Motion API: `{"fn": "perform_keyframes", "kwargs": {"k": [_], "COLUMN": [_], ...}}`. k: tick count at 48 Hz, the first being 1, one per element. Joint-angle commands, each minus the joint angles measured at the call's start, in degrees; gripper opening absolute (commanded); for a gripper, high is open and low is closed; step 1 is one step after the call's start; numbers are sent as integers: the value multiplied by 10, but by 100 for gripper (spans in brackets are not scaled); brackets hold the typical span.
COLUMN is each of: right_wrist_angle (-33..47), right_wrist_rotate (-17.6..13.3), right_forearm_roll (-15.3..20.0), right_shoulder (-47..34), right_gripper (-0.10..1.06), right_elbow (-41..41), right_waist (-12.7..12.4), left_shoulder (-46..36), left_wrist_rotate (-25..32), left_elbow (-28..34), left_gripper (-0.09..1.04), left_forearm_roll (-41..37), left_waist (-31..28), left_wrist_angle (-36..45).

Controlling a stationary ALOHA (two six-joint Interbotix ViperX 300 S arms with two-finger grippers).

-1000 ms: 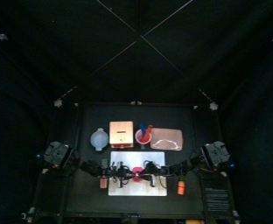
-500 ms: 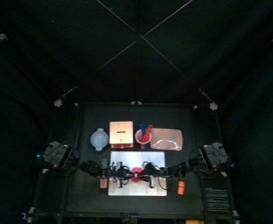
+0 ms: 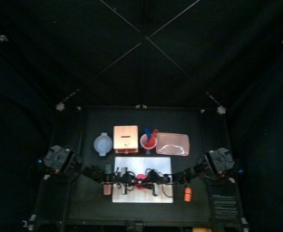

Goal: Get the cutter from the drawer then cut the dough then place the extra dough in the bowl
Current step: Cut the dough

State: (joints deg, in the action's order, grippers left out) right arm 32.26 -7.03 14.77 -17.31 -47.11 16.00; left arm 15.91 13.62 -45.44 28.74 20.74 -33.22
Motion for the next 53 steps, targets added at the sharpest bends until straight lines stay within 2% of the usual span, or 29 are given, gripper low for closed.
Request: {"fn": "perform_keyframes", "kwargs": {"k": [1,22,26,31,35,45,53], "right_wrist_angle": [-21,-21,-21,-20,-18,-18,-18], "right_wrist_rotate": [-7,-10,-17,-11,-11,-11,-8], "right_forearm_roll": [0,-12,-5,5,4,3,-9], "right_shoulder": [2,36,45,57,61,67,76], "right_gripper": [57,59,60,61,65,88,91], "right_elbow": [-14,-9,-7,-5,-4,4,21], "right_waist": [0,-2,-3,-2,-3,-2,0], "left_shoulder": [-4,-29,-33,-46,-52,-55,-55], "left_wrist_rotate": [1,1,1,1,0,0,-2], "left_elbow": [-11,-14,-13,-16,-18,-18,-18], "left_gripper": [60,63,64,65,69,82,83], "left_forearm_roll": [-5,-18,-18,-23,-23,-22,-21], "left_waist": [5,2,-1,-3,-5,-12,-12], "left_wrist_angle": [13,10,8,8,7,7,7]}}
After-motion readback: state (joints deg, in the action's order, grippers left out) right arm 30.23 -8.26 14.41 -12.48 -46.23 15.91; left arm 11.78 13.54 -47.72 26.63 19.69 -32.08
